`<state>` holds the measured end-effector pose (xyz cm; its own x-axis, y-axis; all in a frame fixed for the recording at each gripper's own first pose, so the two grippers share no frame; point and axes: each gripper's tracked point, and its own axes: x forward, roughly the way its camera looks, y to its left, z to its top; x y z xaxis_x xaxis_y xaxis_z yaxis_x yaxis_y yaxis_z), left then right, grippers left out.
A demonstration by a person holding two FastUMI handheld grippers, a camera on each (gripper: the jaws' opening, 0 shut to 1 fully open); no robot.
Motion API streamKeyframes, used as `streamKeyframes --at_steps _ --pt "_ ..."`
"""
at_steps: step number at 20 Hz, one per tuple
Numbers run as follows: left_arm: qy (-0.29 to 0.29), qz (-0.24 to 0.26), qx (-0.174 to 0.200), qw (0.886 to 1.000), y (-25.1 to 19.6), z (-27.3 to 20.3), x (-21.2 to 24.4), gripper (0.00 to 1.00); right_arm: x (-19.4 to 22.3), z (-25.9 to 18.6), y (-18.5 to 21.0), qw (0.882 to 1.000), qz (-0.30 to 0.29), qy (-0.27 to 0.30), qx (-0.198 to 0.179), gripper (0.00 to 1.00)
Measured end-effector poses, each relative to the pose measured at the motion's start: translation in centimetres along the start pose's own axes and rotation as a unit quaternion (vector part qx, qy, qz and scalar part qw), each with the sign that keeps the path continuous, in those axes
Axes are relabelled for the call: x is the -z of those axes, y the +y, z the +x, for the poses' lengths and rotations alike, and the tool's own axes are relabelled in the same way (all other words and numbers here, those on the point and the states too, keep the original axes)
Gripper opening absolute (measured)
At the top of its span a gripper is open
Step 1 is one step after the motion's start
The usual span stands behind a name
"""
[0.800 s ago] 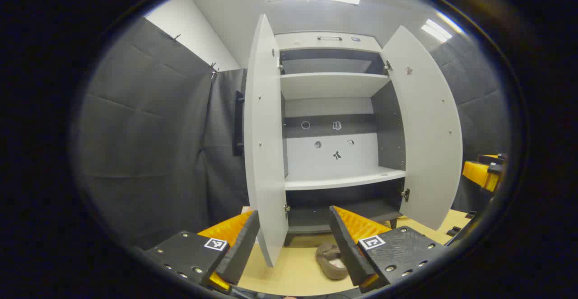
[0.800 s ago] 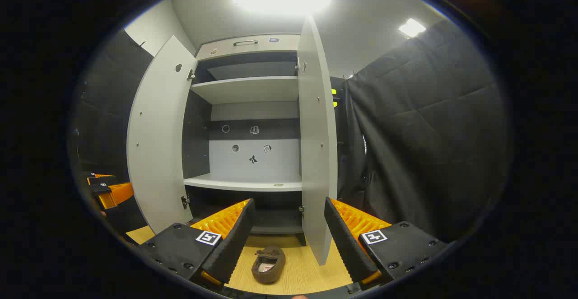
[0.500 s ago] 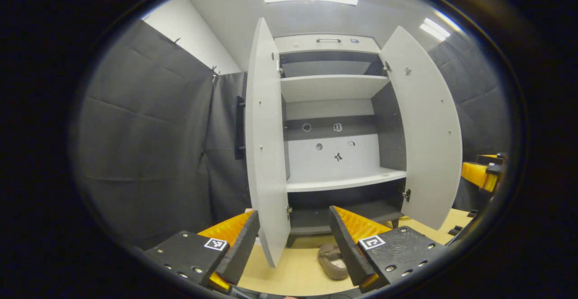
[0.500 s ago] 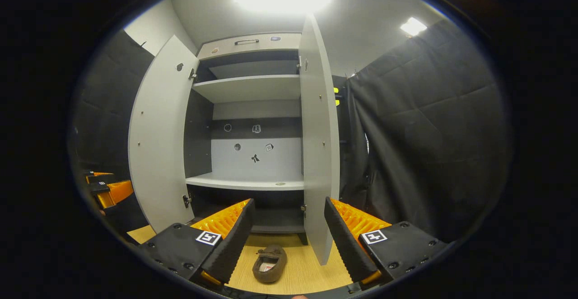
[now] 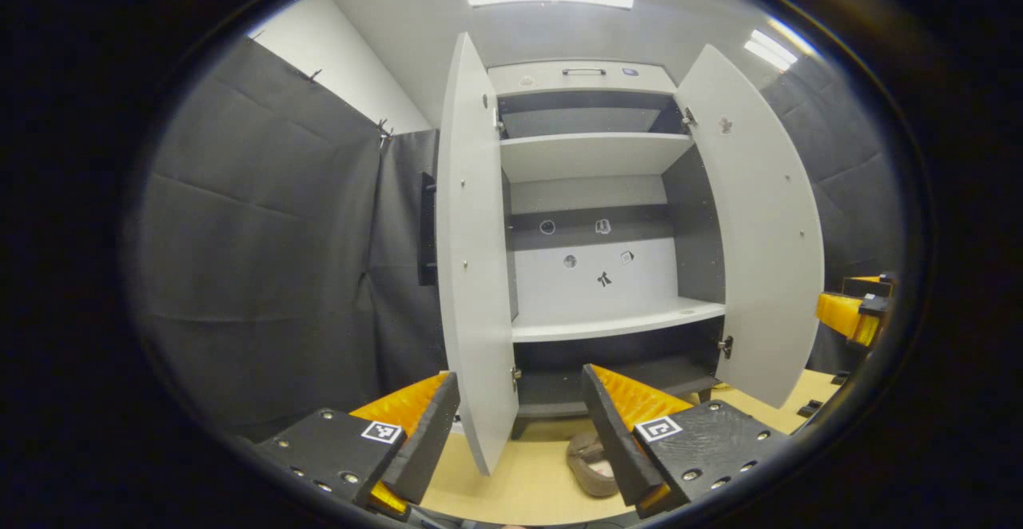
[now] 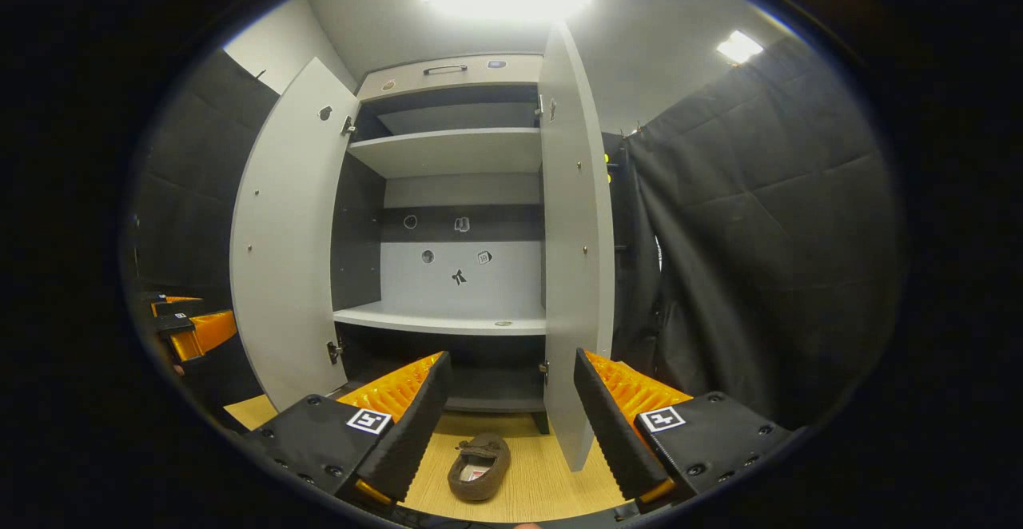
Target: Grab one shoe with the right hand and put it into the shoe cabinet, grab the other shoe with the left hand and put it into the shoe cabinet; then close the right door with the right hand and the left door with the left hand.
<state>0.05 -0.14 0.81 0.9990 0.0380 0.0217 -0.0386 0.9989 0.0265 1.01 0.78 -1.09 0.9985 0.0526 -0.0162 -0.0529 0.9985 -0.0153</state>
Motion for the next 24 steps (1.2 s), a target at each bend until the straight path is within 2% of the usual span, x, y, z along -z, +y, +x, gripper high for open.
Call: streamKeyframes --at_steps 5,6,10,11,12,16,17,18,23,24 --pt "-0.004 0.006 -0.006 1.0 -0.8 0.3 -0.3 0.89 1.6 1.3 1.3 0.999 -0.013 0.02 -0.031 0.93" --pt "-0.003 0.007 -0.01 1.0 -0.9 0.4 -0.4 0.89 2.2 1.6 1.6 0.999 -0.018 0.027 -0.041 0.96" --pt "-0.004 0.011 -0.032 0.999 -1.7 0.2 -0.7 0.89 5.5 2.6 3.4 0.993 -0.018 0.076 -0.087 0.98" --pt "-0.004 0.014 -0.038 0.999 -1.9 0.0 -0.6 0.89 6.3 2.8 4.1 0.991 -0.017 0.09 -0.102 0.94" --pt "-0.006 0.02 -0.044 0.999 -1.9 0.0 -0.6 0.89 7.2 3.1 4.7 0.988 -0.017 0.098 -0.115 0.97" --pt "-0.008 0.026 -0.056 0.998 -1.8 0.1 -0.7 0.89 11.7 4.5 7.1 0.975 -0.031 0.159 -0.149 0.98" --pt "-0.007 0.021 -0.055 0.998 -1.8 0.6 -0.4 0.89 12.9 5.1 7.7 0.972 -0.037 0.173 -0.154 0.94" --pt "-0.004 0.016 -0.051 0.999 -1.8 1.0 0.0 0.89 14.3 5.6 8.2 0.969 -0.04 0.188 -0.156 0.98" --pt "0.001 0.005 -0.04 0.999 -1.0 4.5 1.0 0.89 20.7 7.8 10.1 0.945 -0.021 0.284 -0.158 0.96" --pt "-0.003 0.006 -0.04 0.999 -0.7 5.0 0.8 0.89 21.8 8.3 10.1 0.941 -0.025 0.301 -0.153 0.98"
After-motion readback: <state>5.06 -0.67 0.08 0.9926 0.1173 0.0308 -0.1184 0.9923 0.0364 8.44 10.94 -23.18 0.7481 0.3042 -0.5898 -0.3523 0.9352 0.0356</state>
